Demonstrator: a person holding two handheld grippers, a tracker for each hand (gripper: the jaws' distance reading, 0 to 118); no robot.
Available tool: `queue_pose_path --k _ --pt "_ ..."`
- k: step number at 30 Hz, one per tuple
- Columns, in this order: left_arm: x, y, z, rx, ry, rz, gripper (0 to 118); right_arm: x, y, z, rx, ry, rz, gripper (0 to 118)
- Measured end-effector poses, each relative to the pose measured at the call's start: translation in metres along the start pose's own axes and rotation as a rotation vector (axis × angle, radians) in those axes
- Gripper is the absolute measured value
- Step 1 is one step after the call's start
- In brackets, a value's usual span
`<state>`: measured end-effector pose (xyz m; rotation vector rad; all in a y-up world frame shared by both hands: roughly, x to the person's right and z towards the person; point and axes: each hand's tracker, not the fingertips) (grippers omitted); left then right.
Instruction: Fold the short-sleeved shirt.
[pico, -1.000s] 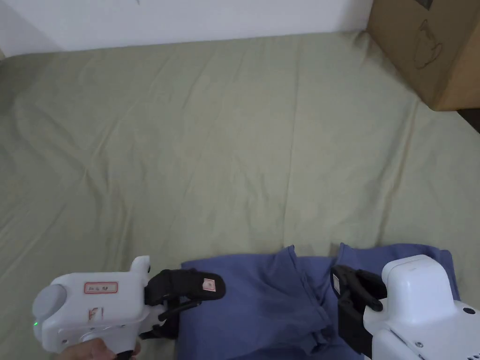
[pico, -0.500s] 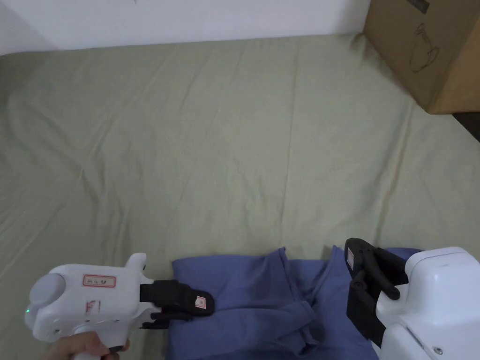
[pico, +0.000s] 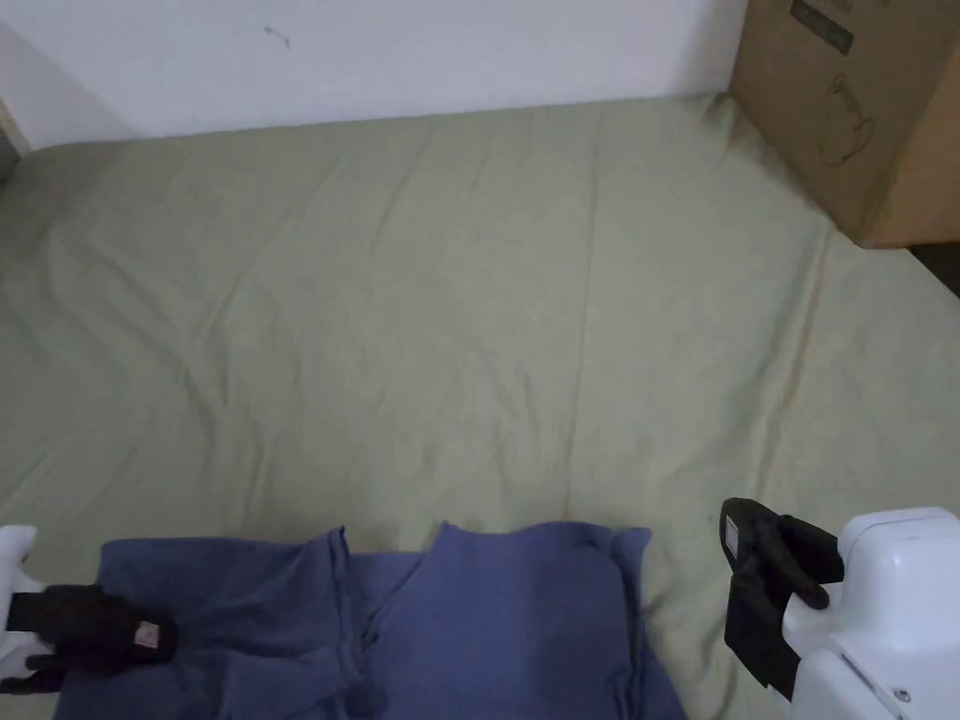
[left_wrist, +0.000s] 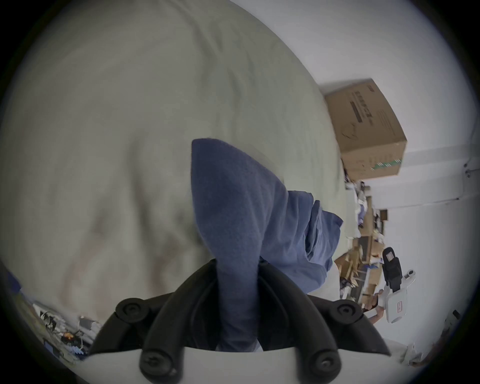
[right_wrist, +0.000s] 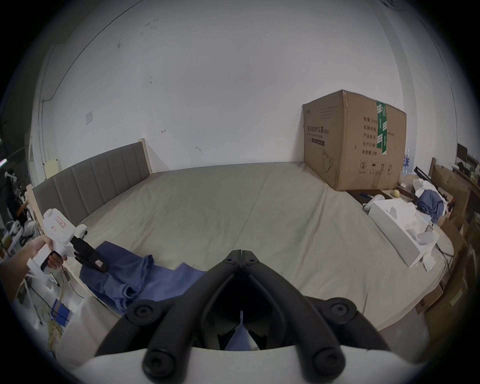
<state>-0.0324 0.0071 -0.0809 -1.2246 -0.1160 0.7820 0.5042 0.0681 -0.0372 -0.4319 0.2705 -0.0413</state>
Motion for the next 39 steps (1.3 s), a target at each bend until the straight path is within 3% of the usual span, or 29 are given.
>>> queue_pose_path --k 6,11,18,23,24,25,28,30,31,37,39 --pt "0.053 -0.005 0.023 0.064 0.0 -0.062 10 0.001 -0.003 -0.003 -0.02 0.013 -0.014 0" --pt "0.132 -0.008 0.015 0.063 -0.009 -0.206 10 0.006 -0.005 0.003 -0.023 0.005 -0.005 0" --pt "0.225 -0.018 -0.062 -0.086 -0.038 -0.408 10 0.031 -0.009 0.007 -0.046 0.01 -0.107 0" --pt "0.265 -0.034 -0.134 -0.25 0.005 -0.506 10 0.045 -0.013 0.012 -0.049 -0.04 -0.079 0" --pt "0.271 -0.038 -0.147 -0.283 0.011 -0.505 14 0.05 -0.013 0.013 -0.054 -0.04 -0.086 0" --pt "0.276 -0.04 -0.157 -0.276 0.014 -0.495 28 0.053 -0.014 0.014 -0.058 -0.042 -0.101 0" --pt "0.281 -0.043 -0.173 -0.303 -0.076 -0.434 48 0.063 -0.017 0.016 -0.069 -0.045 -0.13 0" --pt "0.285 -0.046 -0.168 -0.287 -0.113 -0.436 95 0.065 -0.018 0.018 -0.075 -0.063 -0.123 0" --pt "0.287 -0.046 -0.162 -0.269 -0.121 -0.454 110 0.066 -0.019 0.019 -0.074 -0.077 -0.111 0" --pt "0.266 -0.039 -0.111 -0.099 -0.084 -0.456 111 0.068 -0.02 0.017 -0.081 -0.059 -0.122 0" --pt "0.247 -0.043 -0.1 -0.049 -0.054 -0.402 100 0.065 -0.021 0.016 -0.082 -0.052 -0.119 0"
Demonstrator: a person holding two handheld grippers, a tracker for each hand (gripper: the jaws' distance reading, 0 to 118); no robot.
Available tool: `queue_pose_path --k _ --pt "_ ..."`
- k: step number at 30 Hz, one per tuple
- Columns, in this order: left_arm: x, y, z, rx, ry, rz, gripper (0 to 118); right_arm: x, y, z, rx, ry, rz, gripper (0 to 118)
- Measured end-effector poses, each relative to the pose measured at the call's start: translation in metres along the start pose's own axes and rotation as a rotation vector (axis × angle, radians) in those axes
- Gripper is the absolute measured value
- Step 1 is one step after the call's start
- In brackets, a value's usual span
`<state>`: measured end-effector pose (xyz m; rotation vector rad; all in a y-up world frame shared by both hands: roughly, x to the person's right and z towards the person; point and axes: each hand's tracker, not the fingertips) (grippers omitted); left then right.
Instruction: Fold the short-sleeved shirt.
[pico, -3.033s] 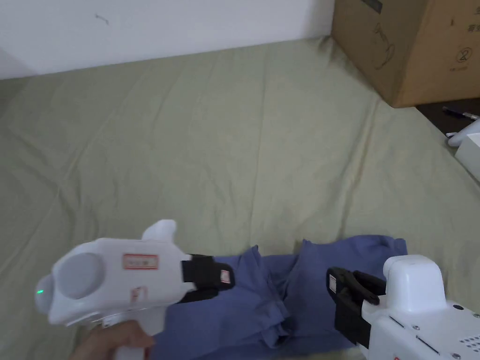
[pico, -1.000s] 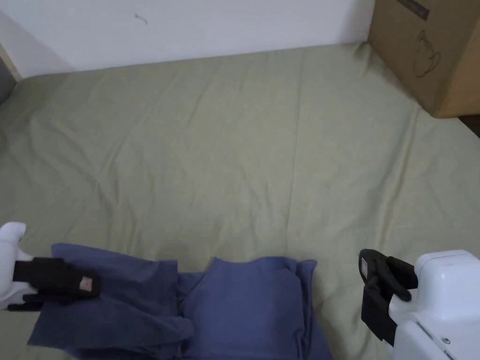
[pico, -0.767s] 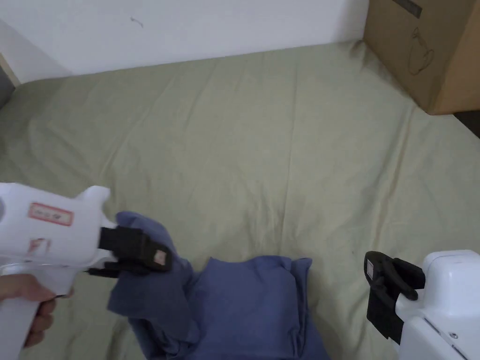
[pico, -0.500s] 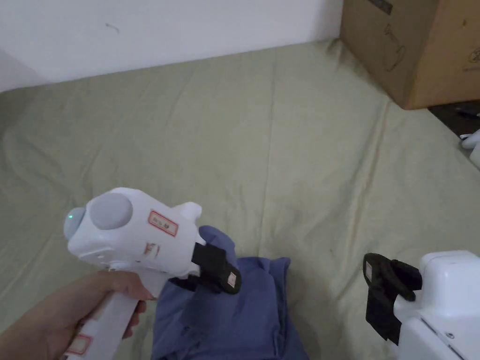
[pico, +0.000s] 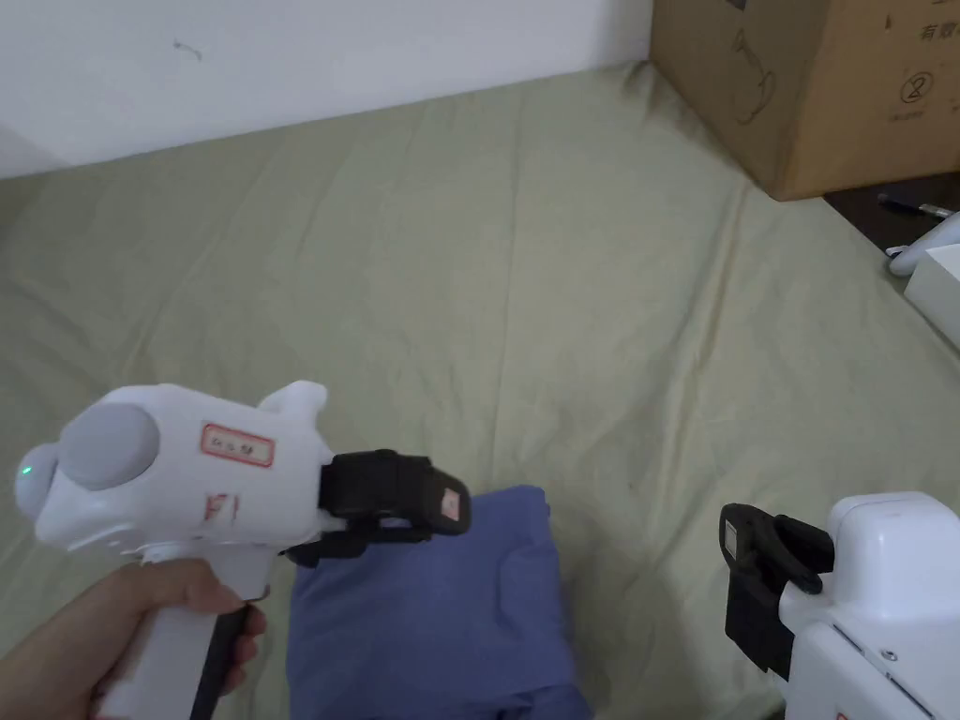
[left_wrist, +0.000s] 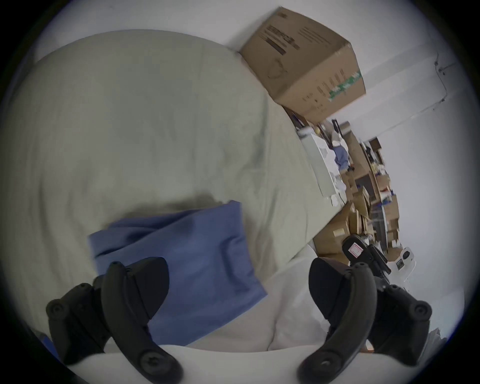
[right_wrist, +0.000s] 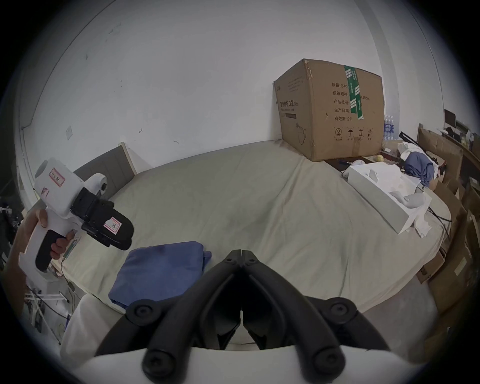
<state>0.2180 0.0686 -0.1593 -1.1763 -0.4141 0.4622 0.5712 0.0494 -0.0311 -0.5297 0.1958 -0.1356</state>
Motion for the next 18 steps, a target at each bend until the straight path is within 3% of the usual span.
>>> queue_pose_path --k 3,4,9,16,18 --pt "-0.025 -0.017 0.0 0.044 0.026 0.087 7 -0.006 -0.002 -0.003 -0.007 0.01 0.02 0" --pt "-0.031 -0.022 -0.001 0.042 0.043 0.12 0 -0.008 -0.002 -0.003 -0.01 0.014 0.024 0" --pt "-0.039 -0.037 -0.022 0.027 0.03 0.15 0 -0.015 -0.005 -0.006 -0.023 0.035 0.044 0" --pt "-0.015 -0.033 -0.077 -0.053 -0.006 0.067 0 -0.017 -0.007 -0.006 -0.036 0.034 0.059 0" --pt "-0.011 -0.032 -0.092 -0.068 -0.013 0.112 0 -0.016 -0.007 -0.006 -0.036 0.026 0.065 0"
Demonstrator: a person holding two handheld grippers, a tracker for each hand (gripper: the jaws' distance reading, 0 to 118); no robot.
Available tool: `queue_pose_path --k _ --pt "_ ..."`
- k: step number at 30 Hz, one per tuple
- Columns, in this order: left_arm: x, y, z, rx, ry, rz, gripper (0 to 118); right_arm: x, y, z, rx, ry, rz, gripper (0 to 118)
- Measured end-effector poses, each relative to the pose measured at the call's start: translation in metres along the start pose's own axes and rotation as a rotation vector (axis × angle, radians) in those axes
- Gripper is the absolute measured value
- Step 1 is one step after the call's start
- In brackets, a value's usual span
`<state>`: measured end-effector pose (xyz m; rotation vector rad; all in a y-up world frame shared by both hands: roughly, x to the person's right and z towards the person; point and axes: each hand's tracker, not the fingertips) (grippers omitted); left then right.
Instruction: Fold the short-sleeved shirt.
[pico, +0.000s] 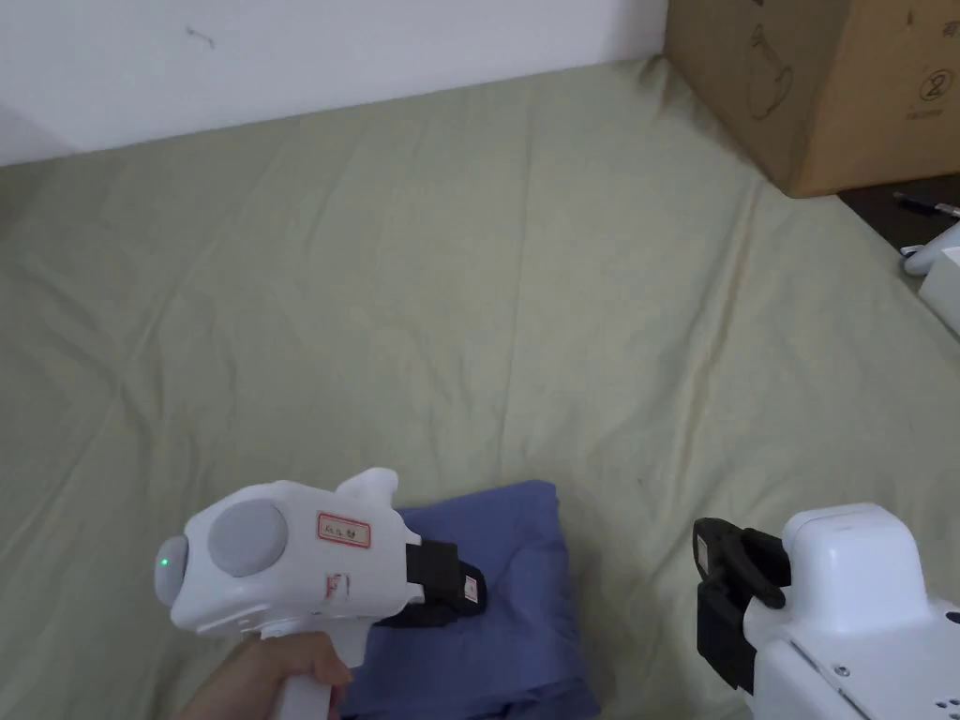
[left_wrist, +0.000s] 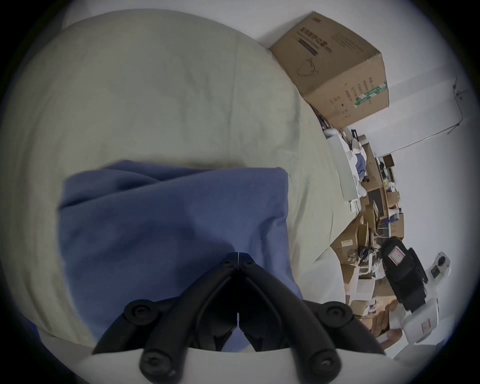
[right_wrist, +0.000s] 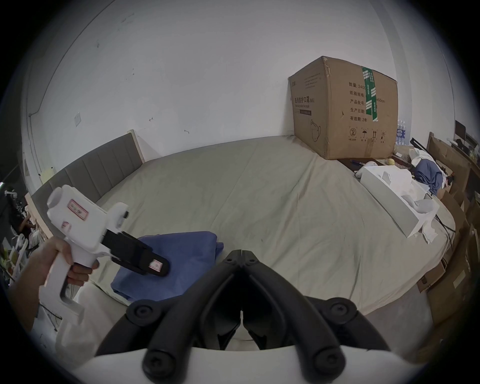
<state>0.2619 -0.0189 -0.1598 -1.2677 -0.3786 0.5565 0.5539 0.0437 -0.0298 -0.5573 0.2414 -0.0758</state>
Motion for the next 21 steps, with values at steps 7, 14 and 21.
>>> queue_pose_path --k 7,14,21 --pt "0.037 0.001 -0.035 -0.055 0.013 -0.12 0 0.007 -0.002 -0.004 -0.021 -0.021 -0.001 0" --pt "0.053 0.001 -0.038 -0.087 -0.126 -0.141 0 0.006 -0.002 -0.004 -0.032 -0.024 0.003 0" --pt "-0.003 -0.019 0.056 0.124 -0.155 -0.083 0 -0.013 0.002 -0.006 -0.023 0.021 0.041 0"
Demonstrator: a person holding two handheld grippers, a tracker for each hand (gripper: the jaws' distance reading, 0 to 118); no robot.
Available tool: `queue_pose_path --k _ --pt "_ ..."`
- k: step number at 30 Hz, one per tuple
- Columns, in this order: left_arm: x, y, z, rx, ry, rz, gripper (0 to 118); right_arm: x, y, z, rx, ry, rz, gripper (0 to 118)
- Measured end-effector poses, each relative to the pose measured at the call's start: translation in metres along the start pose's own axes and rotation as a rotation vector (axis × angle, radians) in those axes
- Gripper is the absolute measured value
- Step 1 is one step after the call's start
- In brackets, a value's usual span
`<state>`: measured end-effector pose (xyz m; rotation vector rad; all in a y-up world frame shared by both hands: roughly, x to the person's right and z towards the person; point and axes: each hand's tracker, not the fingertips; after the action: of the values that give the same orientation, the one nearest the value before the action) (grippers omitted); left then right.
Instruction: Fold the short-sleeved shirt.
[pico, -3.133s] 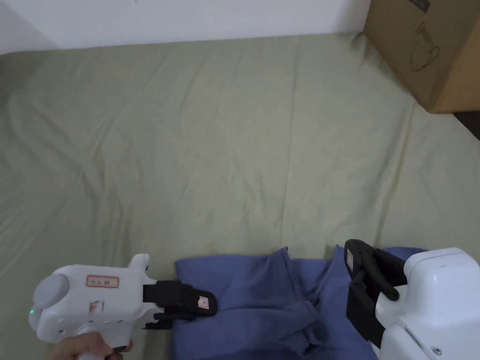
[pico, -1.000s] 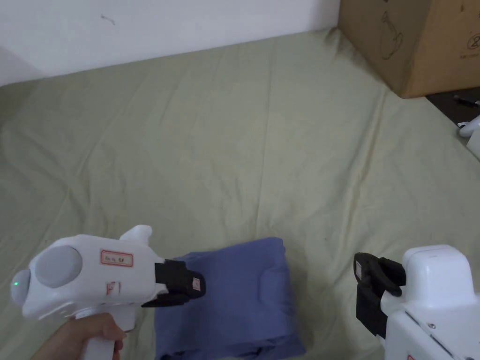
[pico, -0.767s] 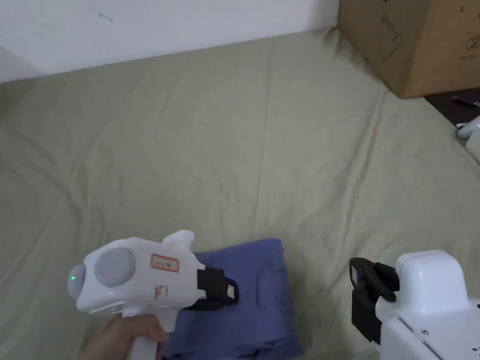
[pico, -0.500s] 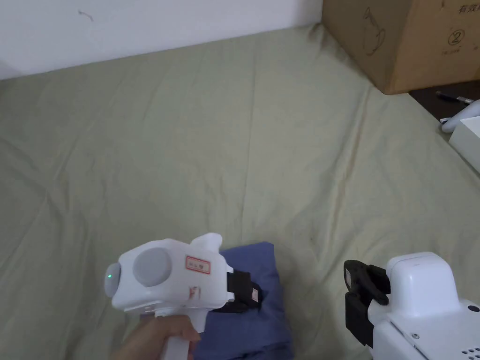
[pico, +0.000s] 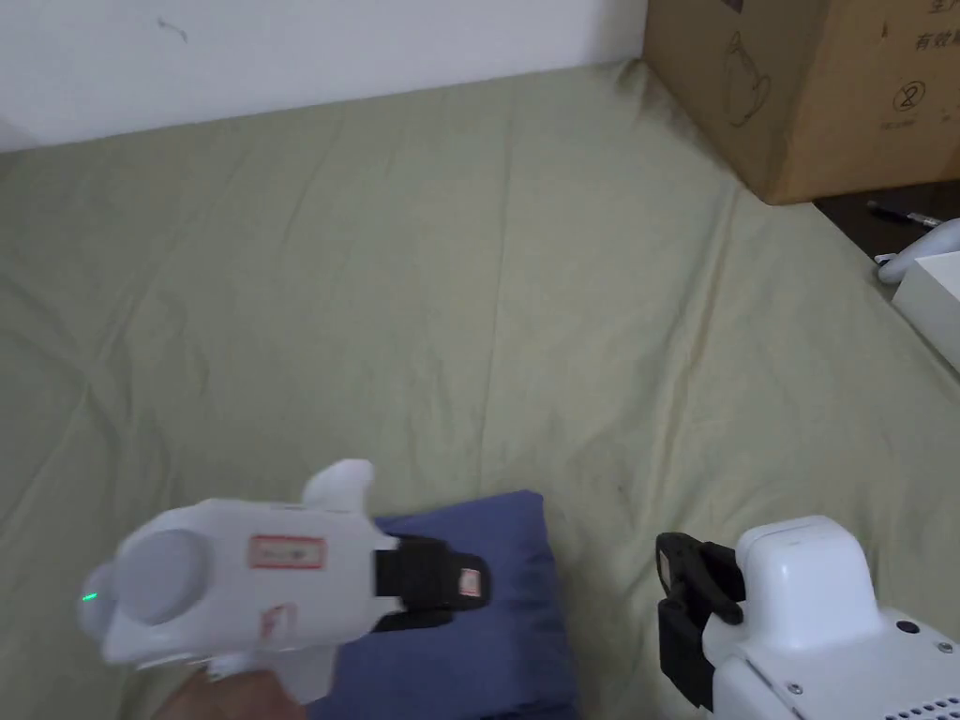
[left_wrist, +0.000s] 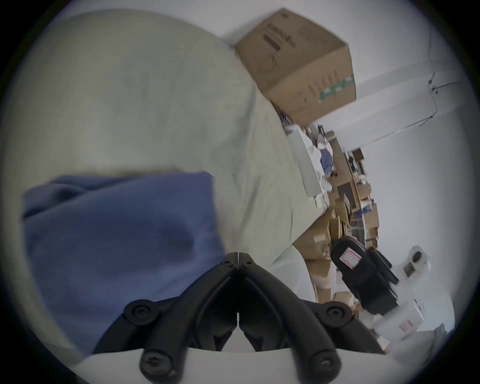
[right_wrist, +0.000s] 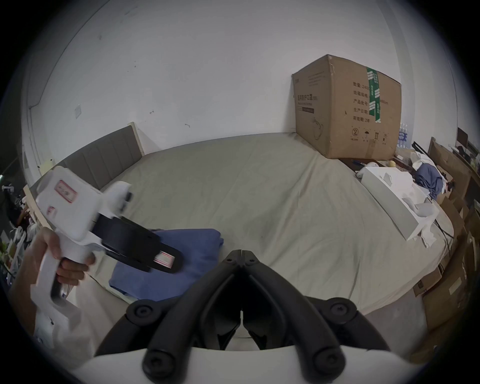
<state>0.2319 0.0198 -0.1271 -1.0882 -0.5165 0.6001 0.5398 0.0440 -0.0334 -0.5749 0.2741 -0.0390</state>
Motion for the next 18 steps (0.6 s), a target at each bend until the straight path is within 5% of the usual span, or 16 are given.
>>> queue_pose_path --k 11,12,14,15,18 --pt "-0.116 -0.042 0.098 0.162 0.055 0.292 4 -0.068 -0.017 -0.08 -0.087 0.122 0.098 0" --pt "-0.119 -0.041 0.094 0.15 0.048 0.305 17 -0.073 -0.023 -0.091 -0.124 0.115 0.106 0" --pt "-0.124 -0.04 0.082 0.123 0.019 0.344 69 -0.079 -0.034 -0.107 -0.163 0.108 0.117 0" --pt "-0.124 -0.038 0.075 0.104 0.004 0.361 83 -0.08 -0.04 -0.115 -0.205 0.088 0.125 0" --pt "-0.122 -0.025 0.051 0.051 -0.064 0.322 86 -0.079 -0.056 -0.126 -0.23 0.074 0.122 0"
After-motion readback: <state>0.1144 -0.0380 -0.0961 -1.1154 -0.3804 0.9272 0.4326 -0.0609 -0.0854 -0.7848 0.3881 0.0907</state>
